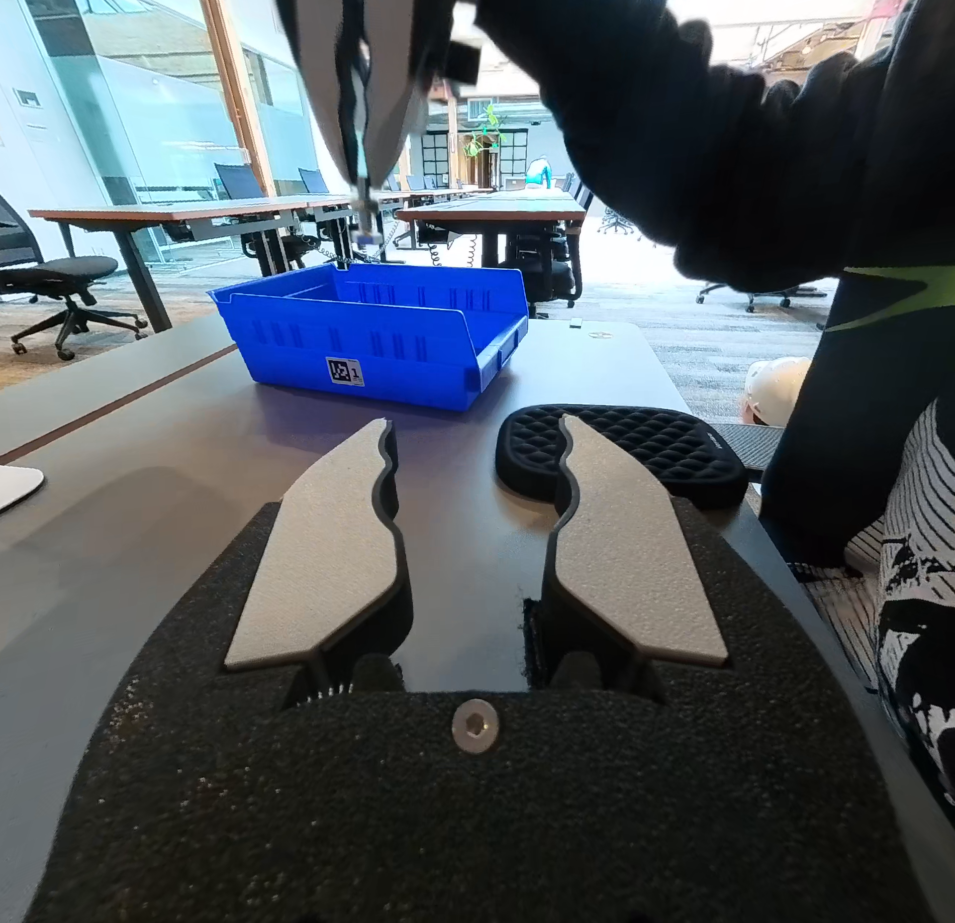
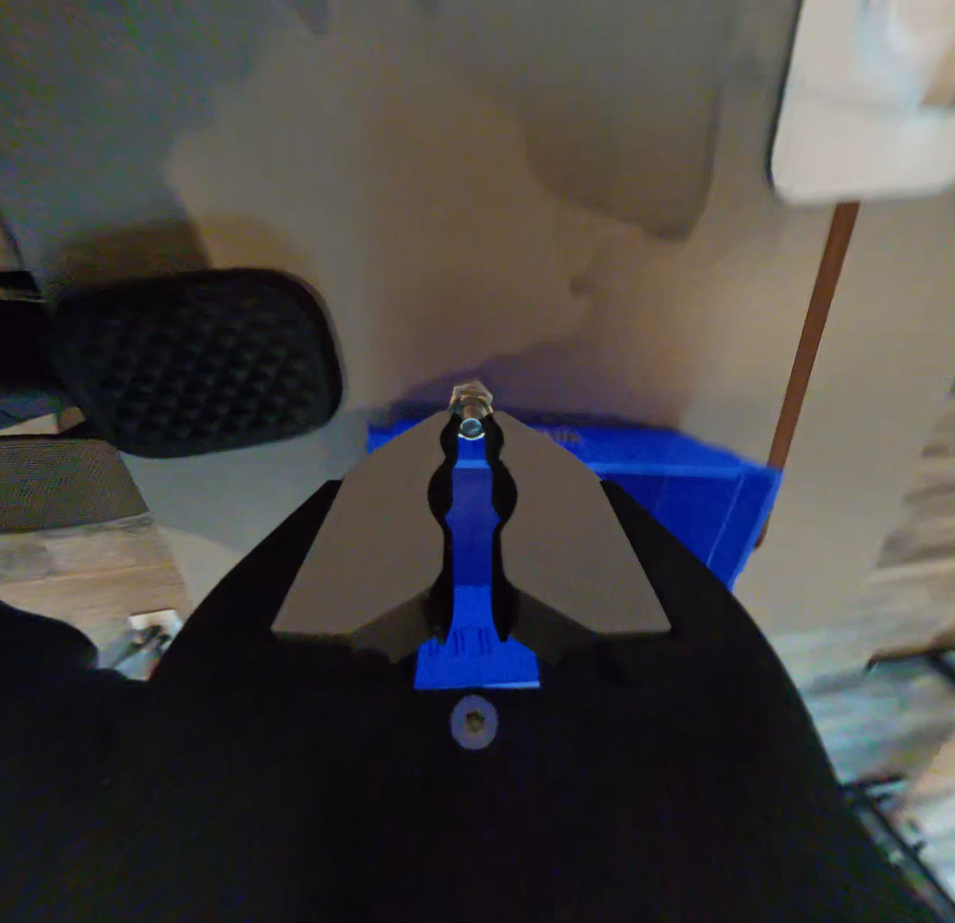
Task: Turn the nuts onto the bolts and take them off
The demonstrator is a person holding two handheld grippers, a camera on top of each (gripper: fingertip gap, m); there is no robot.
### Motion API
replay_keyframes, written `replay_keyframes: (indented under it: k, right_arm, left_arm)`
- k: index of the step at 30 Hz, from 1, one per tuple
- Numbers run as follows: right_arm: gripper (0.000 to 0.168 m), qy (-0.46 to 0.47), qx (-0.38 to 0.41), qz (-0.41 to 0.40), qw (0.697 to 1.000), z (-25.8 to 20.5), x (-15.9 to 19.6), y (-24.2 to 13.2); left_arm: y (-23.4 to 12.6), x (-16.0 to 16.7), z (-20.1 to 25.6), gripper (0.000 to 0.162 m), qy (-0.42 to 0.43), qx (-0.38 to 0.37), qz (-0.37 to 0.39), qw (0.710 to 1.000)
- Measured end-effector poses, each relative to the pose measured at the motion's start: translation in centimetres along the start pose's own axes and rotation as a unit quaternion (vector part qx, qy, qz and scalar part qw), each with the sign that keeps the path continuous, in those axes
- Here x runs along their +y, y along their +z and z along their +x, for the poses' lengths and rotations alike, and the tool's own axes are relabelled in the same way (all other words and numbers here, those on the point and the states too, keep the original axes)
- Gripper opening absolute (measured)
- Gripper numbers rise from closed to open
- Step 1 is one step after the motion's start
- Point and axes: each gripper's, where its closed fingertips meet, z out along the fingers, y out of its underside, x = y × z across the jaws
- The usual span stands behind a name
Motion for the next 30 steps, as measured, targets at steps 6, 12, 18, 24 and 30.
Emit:
replay_keyframes:
  k: [6,12,18,24,30]
  right_arm:
    - [0.009,0.152,0.001,-0.029,0.988,4.0,10.0,2.7]
    - [0.008,0.239,0.004,-0.079,0.968,6.7,17.5,6.9]
    - [0.009,0.288,0.01,-0.086,0.954,8.8,21.5,10.1]
    - [0.009,0.319,0.005,-0.08,0.944,9.4,23.1,11.8]
    - [0.009,0.329,0.0,-0.075,0.941,9.2,23.7,12.4]
  left_arm:
    - [0.0,-0.1,-0.1,0.058,-0.003,-0.001,0.003,1.0]
    - [-0.1,-0.1,-0.1,0.058,-0.005,-0.001,0.005,1.0]
    - [-0.1,-0.1,-0.2,0.057,-0.006,-0.001,0.006,1.0]
    - [0.0,0.0,-0.1,0.057,-0.003,-0.001,0.004,1.0]
    - [0.0,0.0,-0.2,0.057,-0.004,0.0,0.004,1.0]
